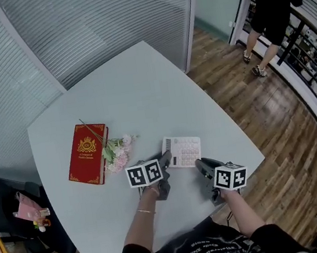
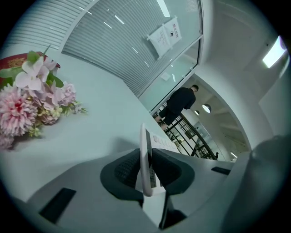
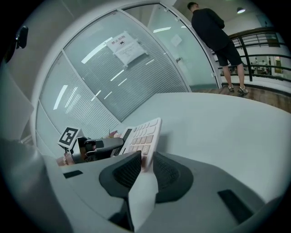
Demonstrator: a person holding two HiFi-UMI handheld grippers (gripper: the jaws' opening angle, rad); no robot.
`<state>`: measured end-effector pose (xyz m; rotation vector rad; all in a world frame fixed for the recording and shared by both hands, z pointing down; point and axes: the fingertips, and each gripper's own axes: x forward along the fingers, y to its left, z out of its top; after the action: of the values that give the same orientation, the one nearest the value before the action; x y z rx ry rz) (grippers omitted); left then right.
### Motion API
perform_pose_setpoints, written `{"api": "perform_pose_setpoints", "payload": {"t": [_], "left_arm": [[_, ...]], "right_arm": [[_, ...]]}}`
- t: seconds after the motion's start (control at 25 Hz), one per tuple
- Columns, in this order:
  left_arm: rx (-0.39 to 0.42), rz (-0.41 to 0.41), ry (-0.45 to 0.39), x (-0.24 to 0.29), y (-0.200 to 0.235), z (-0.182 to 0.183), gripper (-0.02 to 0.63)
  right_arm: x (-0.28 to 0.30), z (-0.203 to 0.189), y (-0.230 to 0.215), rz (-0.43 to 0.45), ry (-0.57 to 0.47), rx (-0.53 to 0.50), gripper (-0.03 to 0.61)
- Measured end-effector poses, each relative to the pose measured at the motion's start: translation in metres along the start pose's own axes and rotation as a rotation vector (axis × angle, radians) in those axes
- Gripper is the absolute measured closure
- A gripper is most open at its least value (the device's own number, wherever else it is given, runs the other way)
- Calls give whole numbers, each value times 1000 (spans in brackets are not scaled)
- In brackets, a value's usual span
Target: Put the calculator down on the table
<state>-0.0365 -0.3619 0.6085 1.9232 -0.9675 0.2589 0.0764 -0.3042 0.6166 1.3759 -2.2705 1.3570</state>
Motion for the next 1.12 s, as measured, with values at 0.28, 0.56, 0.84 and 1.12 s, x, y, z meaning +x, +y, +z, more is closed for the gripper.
{"api": "perform_pose_setpoints", "payload": {"t": [0.28, 0.56, 0.84, 1.12], "left_arm": [[-10, 0, 44, 31, 14, 8, 525], [-43, 38, 34, 45, 26, 10, 523], [-15, 48, 27, 52, 26, 15, 523], [31, 57, 18, 53, 21, 19, 523]], "right_arm": [[19, 7, -20, -29, 30, 30, 486], [36, 13, -35, -57, 69, -5, 486], [44, 15, -44, -79, 102, -23, 483], [46, 13, -45, -121, 132, -16, 482]]}}
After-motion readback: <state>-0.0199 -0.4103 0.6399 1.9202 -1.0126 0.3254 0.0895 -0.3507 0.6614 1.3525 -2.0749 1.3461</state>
